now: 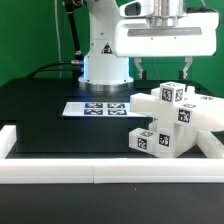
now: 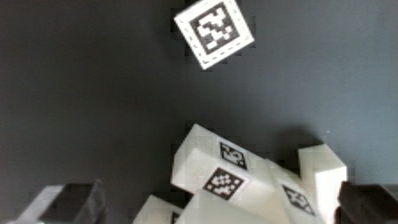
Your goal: Assemble chair
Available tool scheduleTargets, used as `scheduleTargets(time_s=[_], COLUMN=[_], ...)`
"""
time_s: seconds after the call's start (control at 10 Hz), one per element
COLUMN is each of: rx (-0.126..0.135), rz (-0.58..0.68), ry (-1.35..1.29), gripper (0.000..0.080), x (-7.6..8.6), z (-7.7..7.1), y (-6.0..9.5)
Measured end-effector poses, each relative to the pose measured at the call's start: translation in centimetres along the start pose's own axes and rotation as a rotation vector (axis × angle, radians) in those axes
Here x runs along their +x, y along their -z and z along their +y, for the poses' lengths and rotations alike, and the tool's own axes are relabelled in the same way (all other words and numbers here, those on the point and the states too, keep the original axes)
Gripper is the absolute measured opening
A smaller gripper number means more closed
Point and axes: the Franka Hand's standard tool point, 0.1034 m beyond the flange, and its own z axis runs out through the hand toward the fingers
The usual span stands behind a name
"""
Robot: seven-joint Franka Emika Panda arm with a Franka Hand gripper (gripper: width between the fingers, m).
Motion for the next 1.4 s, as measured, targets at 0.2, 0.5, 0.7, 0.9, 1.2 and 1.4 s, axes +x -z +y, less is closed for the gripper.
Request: scheduleTargets(time_s=[0.2,0.5,0.7,0.9,1.2,1.4], rx=[-0.02,-0.027,-0.031,-0.033,-0.052,-0.052], rz=[-0.153,-0.176,-0.186,-0.15,-0.155,-0.155], ry=[0.008,0.02,0.022,0.019,0.031,0.029], gripper=[0.0649,0.0649,0.0649,0.0649,0.0649,0.0649], x=[-0.6,-0.6,-1.3,-1.9,-2.3,-2.3], z=[-0.1,0.4,0.3,0.0,0.0,0.1], y=[0.1,-0.2,-0.7,-1.6,-2.6,-2.6])
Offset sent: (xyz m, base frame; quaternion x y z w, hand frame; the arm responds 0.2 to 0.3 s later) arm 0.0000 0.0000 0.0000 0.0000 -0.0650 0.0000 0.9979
